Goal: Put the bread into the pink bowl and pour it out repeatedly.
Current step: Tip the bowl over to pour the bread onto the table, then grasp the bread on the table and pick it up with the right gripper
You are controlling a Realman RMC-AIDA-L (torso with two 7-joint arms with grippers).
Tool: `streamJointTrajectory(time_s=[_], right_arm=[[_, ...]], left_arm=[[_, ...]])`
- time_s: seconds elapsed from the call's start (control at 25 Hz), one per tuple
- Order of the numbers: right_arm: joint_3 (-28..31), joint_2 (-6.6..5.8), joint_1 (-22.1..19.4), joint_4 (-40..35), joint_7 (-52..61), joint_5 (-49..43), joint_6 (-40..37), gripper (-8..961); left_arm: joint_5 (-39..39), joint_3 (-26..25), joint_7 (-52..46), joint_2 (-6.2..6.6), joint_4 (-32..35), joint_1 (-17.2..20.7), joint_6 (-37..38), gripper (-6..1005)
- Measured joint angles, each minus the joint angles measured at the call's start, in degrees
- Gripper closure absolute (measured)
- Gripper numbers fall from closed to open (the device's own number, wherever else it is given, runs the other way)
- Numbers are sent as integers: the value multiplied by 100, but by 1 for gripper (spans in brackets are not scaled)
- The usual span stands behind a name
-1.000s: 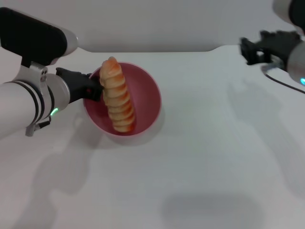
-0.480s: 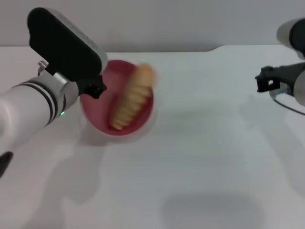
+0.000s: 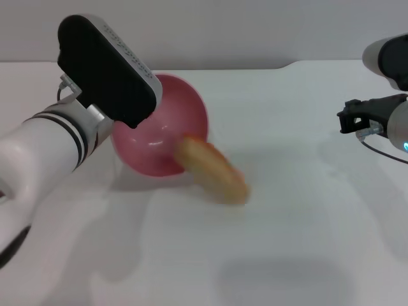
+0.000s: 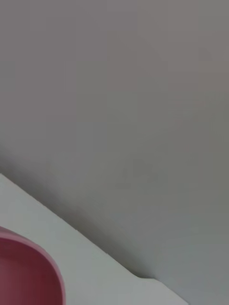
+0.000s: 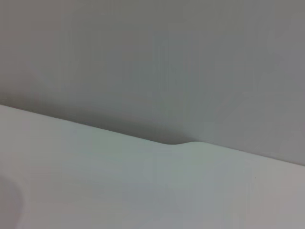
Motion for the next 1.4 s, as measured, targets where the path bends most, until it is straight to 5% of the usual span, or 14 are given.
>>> streamJointTrajectory(time_s=[0.56,0.76,1.08,1.4], right_arm=[[-18,-5,84,78,-9,75,2,954],[-77,-26,159,101,-345,595,1,954],[-649,-30,431,-155,-596,1027,459,954],[-881,-21,630,-156,-603,1135,709,955]], left_arm=[[719,179,-832,7,166,36,-70,950],[-192,-343,-1352,18,320,-132,-533,950],[-3600,-1977,-530,48,278,-238,-1210,951],[-3796,-2128,-598,31,256,-234,-1482,950]])
